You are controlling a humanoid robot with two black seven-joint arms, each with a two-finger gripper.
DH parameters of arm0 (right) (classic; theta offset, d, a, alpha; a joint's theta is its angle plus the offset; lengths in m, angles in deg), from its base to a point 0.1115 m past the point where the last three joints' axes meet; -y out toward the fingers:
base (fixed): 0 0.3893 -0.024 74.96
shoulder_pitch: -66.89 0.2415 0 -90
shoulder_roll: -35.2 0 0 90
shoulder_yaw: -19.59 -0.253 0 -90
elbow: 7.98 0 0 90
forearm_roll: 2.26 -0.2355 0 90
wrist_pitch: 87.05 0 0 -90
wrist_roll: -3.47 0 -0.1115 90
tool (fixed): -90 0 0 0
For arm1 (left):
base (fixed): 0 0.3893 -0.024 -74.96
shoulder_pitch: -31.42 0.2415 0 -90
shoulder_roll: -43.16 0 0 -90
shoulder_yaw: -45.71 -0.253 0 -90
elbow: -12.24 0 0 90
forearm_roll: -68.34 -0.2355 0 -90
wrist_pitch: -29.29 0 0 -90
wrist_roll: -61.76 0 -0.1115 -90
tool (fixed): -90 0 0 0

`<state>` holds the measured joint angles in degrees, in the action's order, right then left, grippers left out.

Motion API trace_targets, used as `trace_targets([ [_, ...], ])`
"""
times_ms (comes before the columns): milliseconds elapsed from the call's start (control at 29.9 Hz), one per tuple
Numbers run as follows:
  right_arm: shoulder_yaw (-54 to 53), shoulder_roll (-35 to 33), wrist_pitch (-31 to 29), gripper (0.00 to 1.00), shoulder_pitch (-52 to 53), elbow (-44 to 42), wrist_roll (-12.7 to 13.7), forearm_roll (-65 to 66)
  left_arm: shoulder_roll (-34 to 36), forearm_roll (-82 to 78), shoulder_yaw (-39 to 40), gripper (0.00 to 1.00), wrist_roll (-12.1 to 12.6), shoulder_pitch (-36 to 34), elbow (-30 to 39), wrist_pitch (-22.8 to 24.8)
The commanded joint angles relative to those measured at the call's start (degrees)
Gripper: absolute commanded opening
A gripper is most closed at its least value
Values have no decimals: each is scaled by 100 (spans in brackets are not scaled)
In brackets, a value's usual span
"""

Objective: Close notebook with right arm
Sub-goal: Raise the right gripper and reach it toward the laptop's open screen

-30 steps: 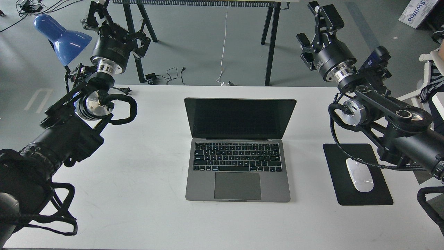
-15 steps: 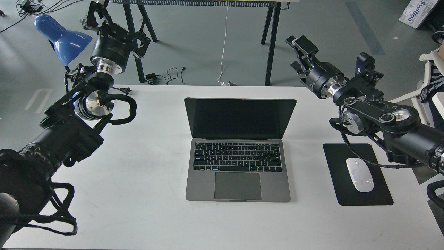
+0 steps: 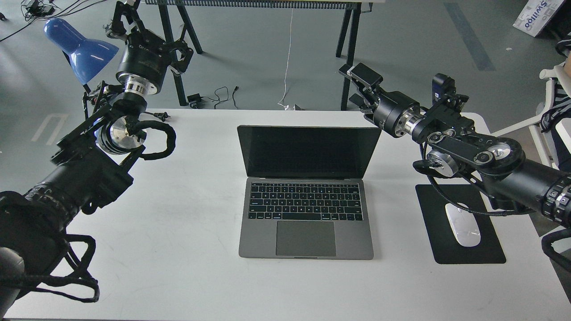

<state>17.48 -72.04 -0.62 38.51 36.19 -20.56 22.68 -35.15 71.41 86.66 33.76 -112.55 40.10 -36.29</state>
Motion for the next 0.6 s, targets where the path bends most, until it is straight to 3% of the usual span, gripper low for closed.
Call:
trace_targets([
  [0,9,-8,-126,99,34,179,-5,11,0,0,0,100,0,0,-8,1],
  [569,597,-456,-276,99,-45,1093,-23,205,0,0,0,100,0,0,-8,-7],
])
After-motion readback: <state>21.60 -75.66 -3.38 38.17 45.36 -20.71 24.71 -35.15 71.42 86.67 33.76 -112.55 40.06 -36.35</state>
